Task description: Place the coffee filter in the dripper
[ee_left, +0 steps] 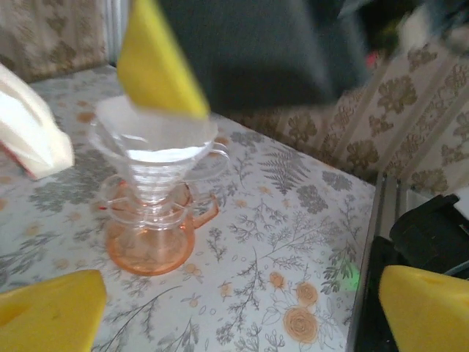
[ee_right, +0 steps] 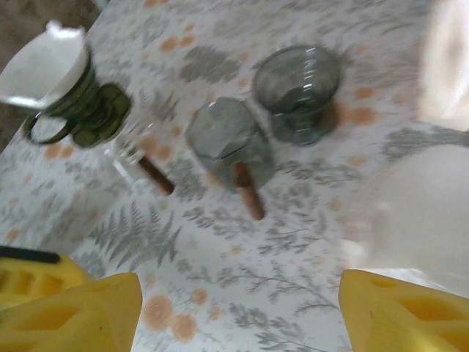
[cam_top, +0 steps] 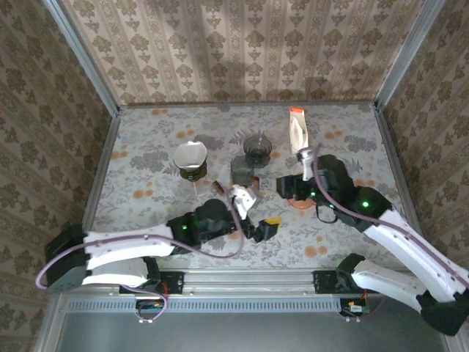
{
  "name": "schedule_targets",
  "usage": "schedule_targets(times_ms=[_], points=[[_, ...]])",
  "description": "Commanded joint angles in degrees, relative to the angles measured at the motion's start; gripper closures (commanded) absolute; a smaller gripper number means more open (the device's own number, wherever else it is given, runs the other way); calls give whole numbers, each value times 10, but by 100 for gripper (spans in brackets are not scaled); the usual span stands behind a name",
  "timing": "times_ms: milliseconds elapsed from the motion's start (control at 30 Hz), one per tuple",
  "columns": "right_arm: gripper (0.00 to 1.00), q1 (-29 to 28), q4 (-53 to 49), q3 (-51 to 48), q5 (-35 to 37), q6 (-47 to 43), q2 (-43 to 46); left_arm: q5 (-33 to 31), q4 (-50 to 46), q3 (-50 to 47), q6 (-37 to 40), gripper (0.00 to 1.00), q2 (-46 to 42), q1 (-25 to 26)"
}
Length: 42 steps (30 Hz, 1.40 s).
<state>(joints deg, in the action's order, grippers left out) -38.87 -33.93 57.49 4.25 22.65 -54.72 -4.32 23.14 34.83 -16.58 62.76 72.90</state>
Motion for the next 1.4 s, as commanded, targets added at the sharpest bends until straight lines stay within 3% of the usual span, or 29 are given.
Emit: schedule_targets(times_ms=[0,233,500,833,1033,1367], points=[[27,-38,18,44,15,-9,-67,-80,-109,-41,-23,0,-89,6],[29,-67,7,113,45,6,-234,-152,-228,-107,-82,0,-313,10],[35,-60,-19,170,87,-9,-370,-198,-314,-136,-109,0,-439,11],[37,-22,-25,214,53,-56,-470,-213,-338,-142,-110,0,-458,10],[44,-16,-39,243,56,-72,-517,-215,-334,-145,-111,0,-459,8],[77,-30,-34,199,47,-76,-480,-217,-322,-147,-113,0,-458,6]])
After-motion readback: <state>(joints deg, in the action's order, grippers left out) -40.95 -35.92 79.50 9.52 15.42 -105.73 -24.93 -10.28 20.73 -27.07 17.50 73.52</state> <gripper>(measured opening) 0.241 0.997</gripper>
